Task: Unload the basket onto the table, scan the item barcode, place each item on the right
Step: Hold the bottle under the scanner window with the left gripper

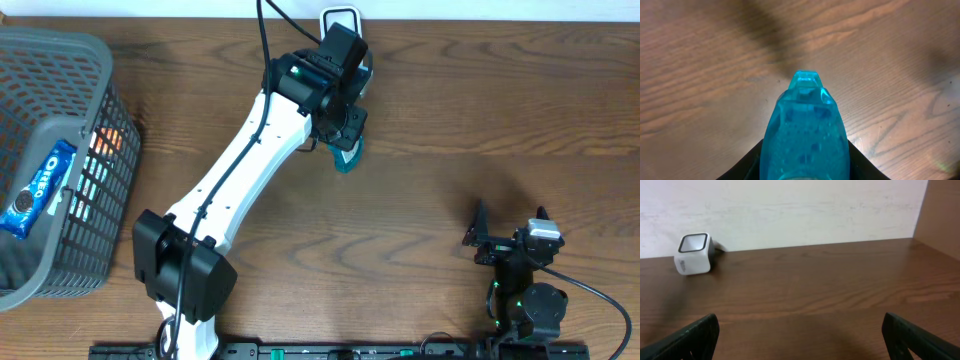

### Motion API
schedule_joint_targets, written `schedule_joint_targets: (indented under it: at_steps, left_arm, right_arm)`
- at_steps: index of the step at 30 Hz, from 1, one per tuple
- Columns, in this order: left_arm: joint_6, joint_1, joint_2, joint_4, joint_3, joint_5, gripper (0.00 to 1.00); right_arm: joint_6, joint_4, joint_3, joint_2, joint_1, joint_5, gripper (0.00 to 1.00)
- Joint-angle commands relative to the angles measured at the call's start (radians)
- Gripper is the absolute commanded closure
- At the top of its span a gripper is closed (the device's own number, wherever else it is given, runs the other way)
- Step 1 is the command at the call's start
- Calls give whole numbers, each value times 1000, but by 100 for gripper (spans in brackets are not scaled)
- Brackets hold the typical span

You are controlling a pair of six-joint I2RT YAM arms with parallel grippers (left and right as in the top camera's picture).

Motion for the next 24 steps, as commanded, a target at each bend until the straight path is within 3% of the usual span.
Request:
schedule_joint_targets:
  at_steps: [1, 11, 17, 24]
  left_arm:
    - [-9, 5, 4, 19, -42, 33, 75]
    - [49, -1, 110, 62, -87, 29, 75]
    - [163, -15, 141, 62, -87, 30, 62]
    - [568, -67, 135, 23, -87, 29, 60]
  right_arm:
    - [-12, -3, -2, -6, -7, 9, 1]
    - [-12, -3, -2, -6, -7, 9, 1]
    - [-12, -3, -2, -6, -7, 9, 1]
    - [-12, -3, -2, -6, -7, 9, 1]
